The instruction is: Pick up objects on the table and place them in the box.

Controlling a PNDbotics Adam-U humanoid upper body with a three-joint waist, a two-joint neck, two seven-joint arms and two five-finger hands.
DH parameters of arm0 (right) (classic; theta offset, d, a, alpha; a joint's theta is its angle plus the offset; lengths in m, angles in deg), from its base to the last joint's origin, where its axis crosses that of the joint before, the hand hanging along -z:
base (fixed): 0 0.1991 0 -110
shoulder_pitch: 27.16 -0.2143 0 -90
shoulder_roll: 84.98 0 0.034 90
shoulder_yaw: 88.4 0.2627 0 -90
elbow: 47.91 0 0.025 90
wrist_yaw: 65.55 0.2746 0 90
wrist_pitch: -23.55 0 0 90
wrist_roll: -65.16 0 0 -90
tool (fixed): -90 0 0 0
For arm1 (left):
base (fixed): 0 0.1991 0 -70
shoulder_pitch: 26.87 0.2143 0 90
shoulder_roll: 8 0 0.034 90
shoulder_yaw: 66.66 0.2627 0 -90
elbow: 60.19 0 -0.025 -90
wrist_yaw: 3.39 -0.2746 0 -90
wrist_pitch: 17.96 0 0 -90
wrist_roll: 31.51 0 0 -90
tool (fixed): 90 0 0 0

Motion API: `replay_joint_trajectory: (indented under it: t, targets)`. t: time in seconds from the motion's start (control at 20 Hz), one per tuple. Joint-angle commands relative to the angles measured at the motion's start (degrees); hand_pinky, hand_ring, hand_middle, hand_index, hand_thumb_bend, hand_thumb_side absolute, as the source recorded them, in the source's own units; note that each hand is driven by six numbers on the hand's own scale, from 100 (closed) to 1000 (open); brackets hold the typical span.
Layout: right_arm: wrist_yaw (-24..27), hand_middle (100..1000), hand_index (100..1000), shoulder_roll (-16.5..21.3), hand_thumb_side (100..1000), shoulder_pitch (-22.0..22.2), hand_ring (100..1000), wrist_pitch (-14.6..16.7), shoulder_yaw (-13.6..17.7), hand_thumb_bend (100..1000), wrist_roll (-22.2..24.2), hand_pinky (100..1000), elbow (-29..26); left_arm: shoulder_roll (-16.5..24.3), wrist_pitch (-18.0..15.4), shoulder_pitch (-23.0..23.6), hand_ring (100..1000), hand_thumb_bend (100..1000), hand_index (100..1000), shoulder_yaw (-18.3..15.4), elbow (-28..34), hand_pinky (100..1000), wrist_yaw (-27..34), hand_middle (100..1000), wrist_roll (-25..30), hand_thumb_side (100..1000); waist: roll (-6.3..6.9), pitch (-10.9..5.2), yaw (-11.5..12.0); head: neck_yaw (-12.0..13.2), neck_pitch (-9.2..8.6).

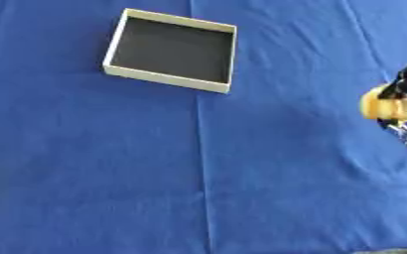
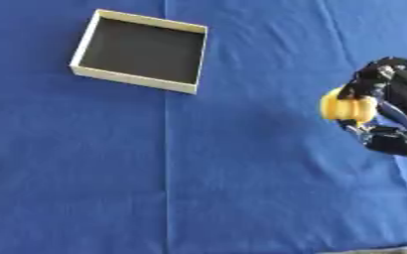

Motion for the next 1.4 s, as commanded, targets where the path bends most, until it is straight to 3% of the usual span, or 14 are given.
replay_joint_trajectory:
  t: [0.05,0.3,0.6,0.9,1.4]
  targets:
    - [4.0,414,582,4.0,100,-3.6,618,0.5,0.5,100,0.9,769,-0.4,0.3,-0.7,-1.9,749,100,883,0.5,0.9,930,0.3,727,0.4,574,-0.48,-1.07,1.1,-1.6,-0.46]
    - [10.0,423,595,5.5,100,-10.8,614,-0.3,-0.9,100,4.3,770,-0.4,-1.2,-1.6,-4.2,750,100,883,2.1,0.9,930,1.3,728,1.7,575,-1.91,-1.22,5.4,-5.1,-1.19]
    - [14.4,428,605,5.2,100,-16.9,615,-2.7,-2.1,100,7.0,769,-0.4,-1.5,-2.9,-6.0,750,100,883,3.0,0.9,929,2.2,728,2.9,574,-3.81,-0.08,10.2,-11.9,-2.66]
    - [14.8,433,610,4.7,100,-20.9,615,-6.8,-3.2,100,7.0,773,-0.4,-1.7,-4.0,-7.0,749,100,883,3.3,0.9,931,2.7,729,3.4,574,-5.54,1.25,14.6,-16.6,-4.8]
    - [18.6,461,653,3.2,100,-24.8,629,-11.0,-4.4,100,4.1,780,-0.4,-2.6,-5.6,-9.4,749,100,884,3.5,0.9,933,3.2,730,3.3,575,-9.43,3.42,23.7,-22.2,-6.07]
